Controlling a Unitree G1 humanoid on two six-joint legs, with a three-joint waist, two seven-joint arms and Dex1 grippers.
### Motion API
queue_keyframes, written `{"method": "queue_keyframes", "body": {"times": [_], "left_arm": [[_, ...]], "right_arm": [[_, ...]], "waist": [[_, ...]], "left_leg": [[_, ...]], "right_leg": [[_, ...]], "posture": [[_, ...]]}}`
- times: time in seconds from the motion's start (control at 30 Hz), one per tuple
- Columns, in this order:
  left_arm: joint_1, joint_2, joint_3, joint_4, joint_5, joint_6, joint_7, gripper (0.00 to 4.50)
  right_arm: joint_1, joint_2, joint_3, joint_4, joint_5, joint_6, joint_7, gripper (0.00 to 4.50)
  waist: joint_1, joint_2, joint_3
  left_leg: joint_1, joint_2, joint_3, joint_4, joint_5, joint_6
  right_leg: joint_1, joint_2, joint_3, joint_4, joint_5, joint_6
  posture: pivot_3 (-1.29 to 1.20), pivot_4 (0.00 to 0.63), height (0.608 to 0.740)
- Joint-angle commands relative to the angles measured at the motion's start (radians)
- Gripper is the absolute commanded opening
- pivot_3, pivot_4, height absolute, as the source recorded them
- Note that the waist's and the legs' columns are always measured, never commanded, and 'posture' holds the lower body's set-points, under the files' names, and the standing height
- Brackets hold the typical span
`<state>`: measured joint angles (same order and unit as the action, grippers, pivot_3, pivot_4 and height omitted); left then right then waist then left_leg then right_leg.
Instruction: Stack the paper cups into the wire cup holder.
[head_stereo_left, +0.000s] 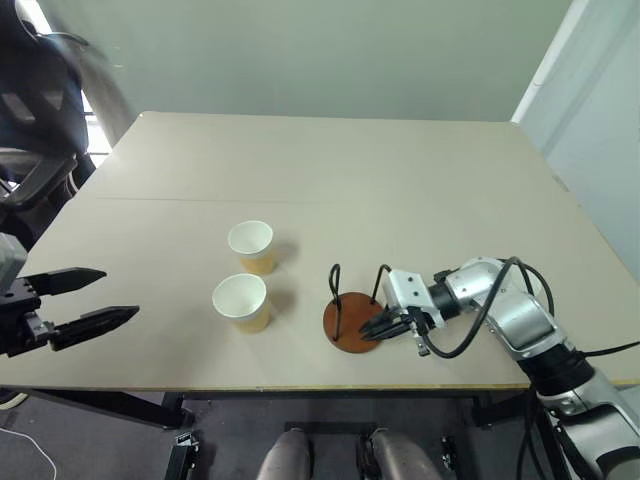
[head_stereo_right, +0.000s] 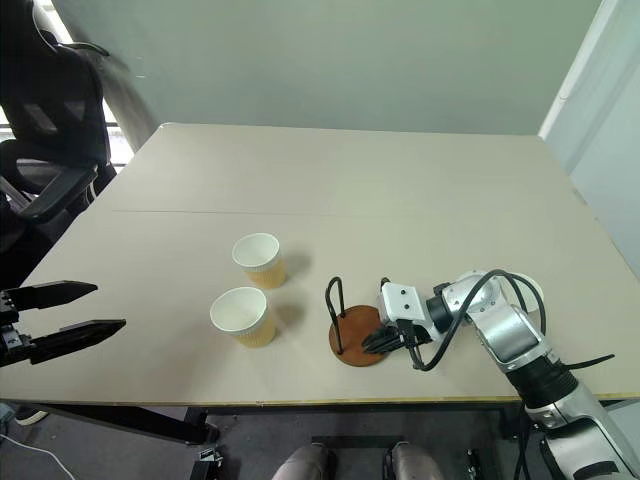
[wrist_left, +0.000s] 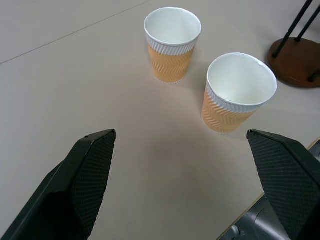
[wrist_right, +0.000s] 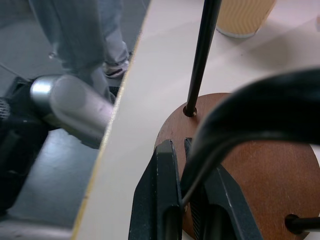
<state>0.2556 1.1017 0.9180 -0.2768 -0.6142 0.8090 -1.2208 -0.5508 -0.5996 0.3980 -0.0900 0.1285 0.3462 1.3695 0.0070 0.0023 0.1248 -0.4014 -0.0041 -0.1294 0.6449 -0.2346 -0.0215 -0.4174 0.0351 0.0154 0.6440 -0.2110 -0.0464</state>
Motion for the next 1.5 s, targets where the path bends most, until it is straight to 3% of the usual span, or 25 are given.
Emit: {"method": "queue_keyframes", "body": {"times": [0.03, 0.23, 0.33, 0.5, 0.63, 0.93, 1.23, 1.4, 1.5], "left_arm": [[-0.007, 0.018, 0.024, -0.003, -0.003, -0.009, -0.009, 4.50], [-0.016, 0.021, 0.016, 0.000, 0.001, -0.011, -0.006, 4.50], [-0.021, 0.012, 0.007, -0.007, -0.004, -0.010, -0.002, 4.50], [-0.034, -0.009, -0.012, -0.030, -0.030, -0.011, 0.000, 4.50], [-0.081, -0.024, 0.015, -0.089, -0.158, 0.035, -0.018, 4.50], [-0.135, 0.056, 0.007, -0.111, -0.275, 0.114, -0.052, 4.50], [-0.219, 0.085, -0.169, -0.112, -0.308, 0.079, -0.070, 4.50], [-0.283, -0.003, -0.379, -0.173, -0.291, 0.012, -0.021, 4.50], [-0.334, -0.053, -0.453, -0.191, -0.300, -0.008, 0.016, 4.50]], "right_arm": [[-0.006, 0.008, 0.002, -0.018, -0.003, -0.028, -0.020, 0.04], [-0.010, 0.002, 0.012, -0.025, 0.010, -0.040, 0.003, 0.04], [-0.018, -0.005, 0.017, -0.018, -0.006, -0.046, 0.002, 0.78], [-0.033, -0.006, 0.009, -0.006, -0.016, -0.053, -0.010, 2.45], [-0.040, -0.041, -0.010, -0.018, -0.007, -0.054, 0.009, 3.84], [-0.076, -0.237, -0.089, -0.082, 0.042, -0.079, 0.123, 3.84], [-0.123, -0.403, -0.187, -0.110, 0.027, -0.154, 0.138, 3.84], [-0.135, -0.536, -0.281, -0.094, -0.012, -0.158, 0.103, 3.84], [-0.057, -0.617, -0.344, -0.106, -0.010, -0.136, 0.098, 3.84]], "waist": [[0.001, 0.000, 0.000], [0.002, -0.001, 0.000], [0.002, -0.001, 0.000], [0.002, -0.001, 0.000], [0.006, -0.003, -0.001], [0.008, -0.003, -0.001], [0.008, -0.002, -0.001], [0.016, -0.001, 0.000], [0.019, -0.005, 0.000]], "left_leg": [[-0.001, 0.000, 0.000, 0.000, 0.000, 0.000], [-0.002, 0.000, 0.000, 0.000, -0.002, 0.001], [-0.002, 0.000, 0.000, 0.000, -0.004, 0.001], [-0.002, 0.000, 0.000, 0.000, -0.004, 0.000], [-0.002, 0.000, 0.000, 0.000, -0.006, -0.003], [-0.001, 0.000, 0.000, 0.000, -0.008, -0.006], [-0.001, 0.001, 0.000, 0.000, -0.006, -0.004], [-0.002, 0.001, 0.001, 0.000, -0.004, 0.000], [-0.002, 0.001, 0.001, -0.001, -0.005, -0.001]], "right_leg": [[0.000, 0.000, 0.000, 0.000, 0.000, 0.000], [-0.001, 0.000, 0.000, -0.001, 0.000, 0.000], [-0.001, 0.000, 0.000, -0.001, 0.002, 0.004], [-0.001, 0.000, 0.000, -0.001, 0.003, 0.007], [-0.001, 0.000, 0.000, -0.001, 0.000, 0.001], [0.000, 0.000, 0.000, -0.001, 0.003, 0.007], [-0.001, 0.001, 0.000, -0.001, 0.003, 0.007], [-0.001, 0.001, 0.001, -0.001, 0.000, 0.003], [-0.001, 0.001, 0.001, -0.001, 0.001, 0.008]], "posture": [[0.00, 0.150, 0.740], [0.00, 0.150, 0.740], [0.00, 0.150, 0.740], [0.00, 0.150, 0.740], [0.00, 0.150, 0.740], [0.00, 0.150, 0.740], [0.00, 0.150, 0.740], [0.00, 0.150, 0.740], [0.00, 0.150, 0.740]]}}
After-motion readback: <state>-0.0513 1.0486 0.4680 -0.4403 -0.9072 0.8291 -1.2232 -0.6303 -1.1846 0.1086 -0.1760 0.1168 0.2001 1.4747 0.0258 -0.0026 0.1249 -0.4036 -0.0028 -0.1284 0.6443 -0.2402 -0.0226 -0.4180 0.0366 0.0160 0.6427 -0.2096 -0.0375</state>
